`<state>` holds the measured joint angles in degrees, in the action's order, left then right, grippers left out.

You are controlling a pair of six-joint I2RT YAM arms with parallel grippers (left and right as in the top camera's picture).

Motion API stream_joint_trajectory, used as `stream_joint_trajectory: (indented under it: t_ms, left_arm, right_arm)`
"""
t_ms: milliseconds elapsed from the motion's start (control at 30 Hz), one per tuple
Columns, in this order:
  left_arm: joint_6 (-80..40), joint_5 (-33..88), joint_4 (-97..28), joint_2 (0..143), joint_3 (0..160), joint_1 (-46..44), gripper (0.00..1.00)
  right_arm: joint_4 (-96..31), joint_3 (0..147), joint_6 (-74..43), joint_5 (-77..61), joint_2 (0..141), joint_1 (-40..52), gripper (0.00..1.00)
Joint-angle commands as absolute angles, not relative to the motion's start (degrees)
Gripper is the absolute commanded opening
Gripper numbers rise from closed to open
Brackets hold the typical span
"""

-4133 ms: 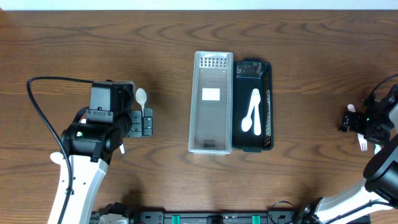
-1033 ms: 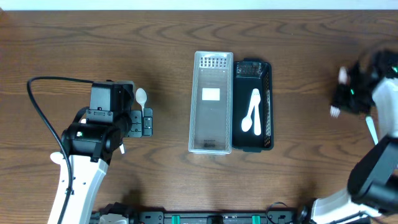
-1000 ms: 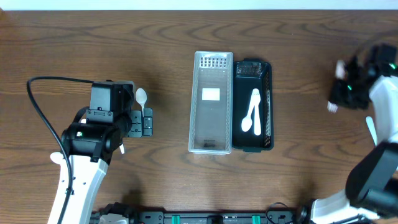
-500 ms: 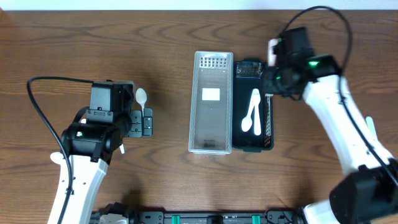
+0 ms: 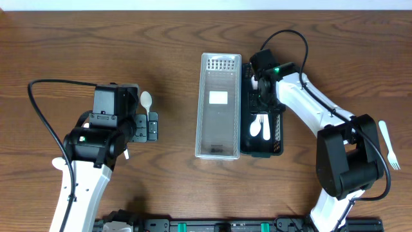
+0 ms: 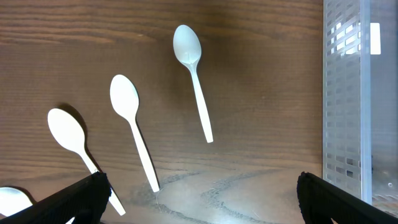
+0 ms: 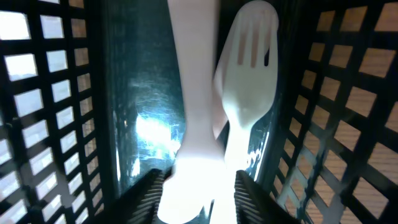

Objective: Pack container
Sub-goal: 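Carry the fork with right gripper into the dark green basket, then release the fork and move right gripper back to the right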

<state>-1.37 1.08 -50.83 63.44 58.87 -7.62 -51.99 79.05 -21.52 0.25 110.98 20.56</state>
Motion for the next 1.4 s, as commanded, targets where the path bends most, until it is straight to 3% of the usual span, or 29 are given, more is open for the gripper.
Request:
stream_joint_trajectory:
  t_ms: [0, 67, 333, 567, 933, 1167, 1367]
  left_arm:
    - [-1.4, 0.4, -51.0, 63.6, 60.0, -7.8, 0.98]
    - [-1.4, 0.4, -51.0, 63.6, 60.0, -7.8, 0.98]
    - [-1.4, 0.4, -51.2, 63.6, 60.0, -7.8, 0.98]
    - [-1.4, 0.4, -51.8, 63.6, 60.0, -7.8, 0.98]
    - [-1.4, 0.4, -51.8, 63.6, 60.0, -7.8, 0.98]
    - [-1.4, 0.4, -51.8, 63.6, 60.0, -7.8, 0.98]
    - [-1.4, 0.4, -51.8, 63.6, 60.0, -7.8, 0.98]
  right_arm:
    - [-52.5, 81.1, -20.8, 1.1, 109.0, 20.9, 0.49]
    - [-53.6, 82.2, -20.5, 1.1, 107.9, 20.9, 0.57]
    - [-57.8, 89.1, -17.1, 2.4, 98.1, 16.2, 0.59]
    - [-63.5, 91.2, -11.0, 7.6, 87.2, -1.2, 0.85]
    - [-63.5, 86.7, -0.5, 2.4, 88.6, -35.1, 0.92]
    - [-59.6, 81.2, 6.3, -0.3, 93.2, -45.5, 0.95]
    - [-59.3, 78.7, 10.7, -0.4, 101.1, -48.7, 0.95]
